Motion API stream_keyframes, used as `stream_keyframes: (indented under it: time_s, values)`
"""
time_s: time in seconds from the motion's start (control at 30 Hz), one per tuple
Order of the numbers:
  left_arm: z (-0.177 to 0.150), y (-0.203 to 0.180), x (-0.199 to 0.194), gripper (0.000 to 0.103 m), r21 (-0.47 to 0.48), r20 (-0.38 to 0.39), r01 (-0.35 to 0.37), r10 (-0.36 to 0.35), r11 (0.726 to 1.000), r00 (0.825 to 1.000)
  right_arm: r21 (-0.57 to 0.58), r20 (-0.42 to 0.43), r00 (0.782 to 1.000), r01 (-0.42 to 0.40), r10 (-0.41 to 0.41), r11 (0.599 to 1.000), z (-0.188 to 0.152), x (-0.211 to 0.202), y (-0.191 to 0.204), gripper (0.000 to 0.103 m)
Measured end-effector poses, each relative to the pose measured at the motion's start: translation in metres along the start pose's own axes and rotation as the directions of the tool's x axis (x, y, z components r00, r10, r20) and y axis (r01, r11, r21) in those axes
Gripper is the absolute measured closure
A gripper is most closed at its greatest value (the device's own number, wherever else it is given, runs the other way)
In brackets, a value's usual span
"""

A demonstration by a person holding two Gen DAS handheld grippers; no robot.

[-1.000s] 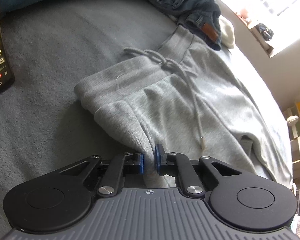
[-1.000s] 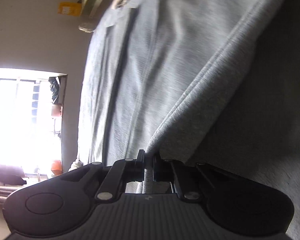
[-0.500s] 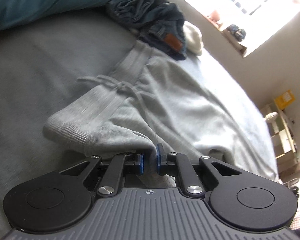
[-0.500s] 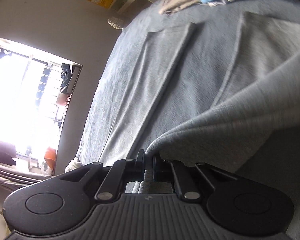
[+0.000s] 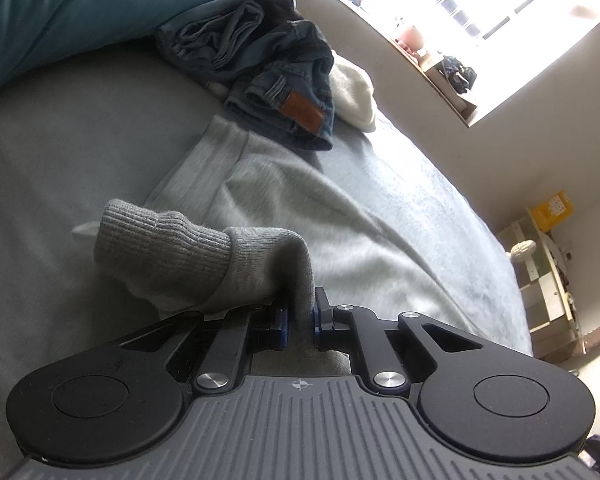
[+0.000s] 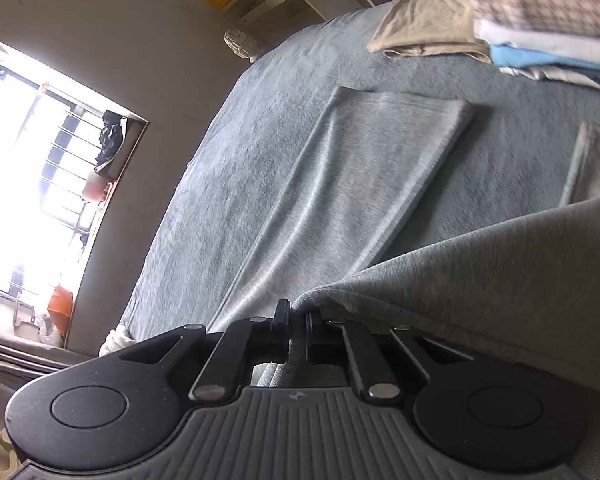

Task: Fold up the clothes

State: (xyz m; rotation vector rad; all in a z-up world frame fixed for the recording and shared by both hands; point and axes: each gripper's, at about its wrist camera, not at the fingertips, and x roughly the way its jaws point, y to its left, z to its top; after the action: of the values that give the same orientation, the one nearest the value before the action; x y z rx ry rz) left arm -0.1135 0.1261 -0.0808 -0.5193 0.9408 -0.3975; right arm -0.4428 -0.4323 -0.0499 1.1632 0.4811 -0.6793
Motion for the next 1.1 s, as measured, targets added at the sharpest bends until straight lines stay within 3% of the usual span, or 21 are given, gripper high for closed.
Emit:
stream_keyframes:
  time_s: [0.23,0.5,0.97,1.1]
  values:
    - [0.039,-0.021,0.021,0.094,-0.020,-0.008,-0.023,0.023,1.000,1.000,-0.010,-0.014,0.999,0.031,-0.031,0.999,0.029,0.028,0.055,0.096]
    - [0.071,-0.035,0.077,0.095,-0.013,-0.018,-0.089,0.089,0.996,0.996,-0.009,-0.053,0.997,0.056,-0.056,0.998,0.056,0.099,0.102,0.096]
    - [0.100,-0.016,0.156,0.095,-0.040,-0.096,-0.161,0.157,0.986,0.983,-0.030,-0.109,0.988,0.108,-0.111,0.994,0.074,0.213,0.147,0.096]
    - [0.103,-0.008,0.165,0.089,-0.086,-0.127,-0.168,0.156,0.982,0.979,-0.005,-0.111,0.988,0.106,-0.105,0.994,0.070,0.235,0.147,0.095]
